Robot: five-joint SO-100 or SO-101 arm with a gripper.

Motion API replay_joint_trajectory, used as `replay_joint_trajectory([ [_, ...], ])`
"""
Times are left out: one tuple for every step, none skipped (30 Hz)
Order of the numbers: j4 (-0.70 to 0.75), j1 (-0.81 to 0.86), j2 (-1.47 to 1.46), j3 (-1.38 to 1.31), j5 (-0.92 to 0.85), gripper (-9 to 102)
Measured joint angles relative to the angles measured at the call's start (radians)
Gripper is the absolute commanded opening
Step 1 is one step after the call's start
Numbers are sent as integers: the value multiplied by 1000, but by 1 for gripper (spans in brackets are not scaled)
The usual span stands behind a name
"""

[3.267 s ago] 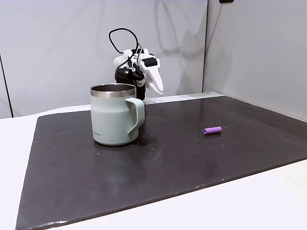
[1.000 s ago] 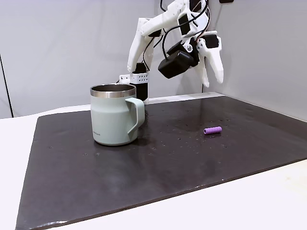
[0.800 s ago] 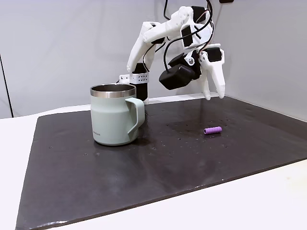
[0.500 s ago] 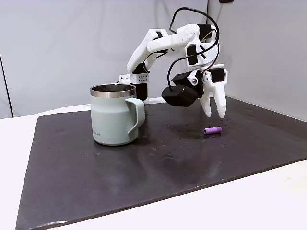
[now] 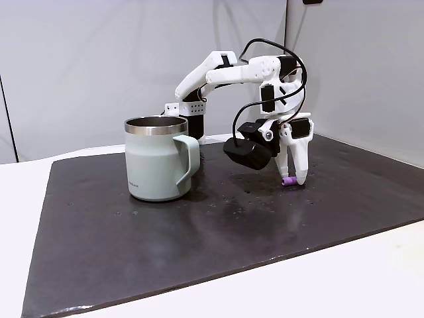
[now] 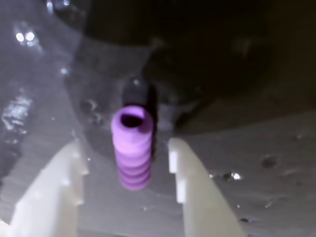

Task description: Grasp a pengrip and put it in the cup.

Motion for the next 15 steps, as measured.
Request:
replay_joint_trajectory([
  [0,0,-6,-8,0,6],
  [0,0,-11,-15,0,3],
  [0,0,-20,-25,0,1],
  [0,0,-25,-31,0,0],
  [0,0,-29,-37,0,0],
  [0,2,-32,-41,0,0],
  [0,2,-32,-43,0,0],
  [0,2,-32,-43,0,0],
  [0,2,-32,-43,0,0],
  [0,2,-32,-43,0,0],
  [0,2,-32,-43,0,0],
  [0,2,-32,-43,0,0],
  [0,2,-29,-43,0,0],
  [9,2,-21,-43,0,0],
  [11,2,-11,-41,0,0],
])
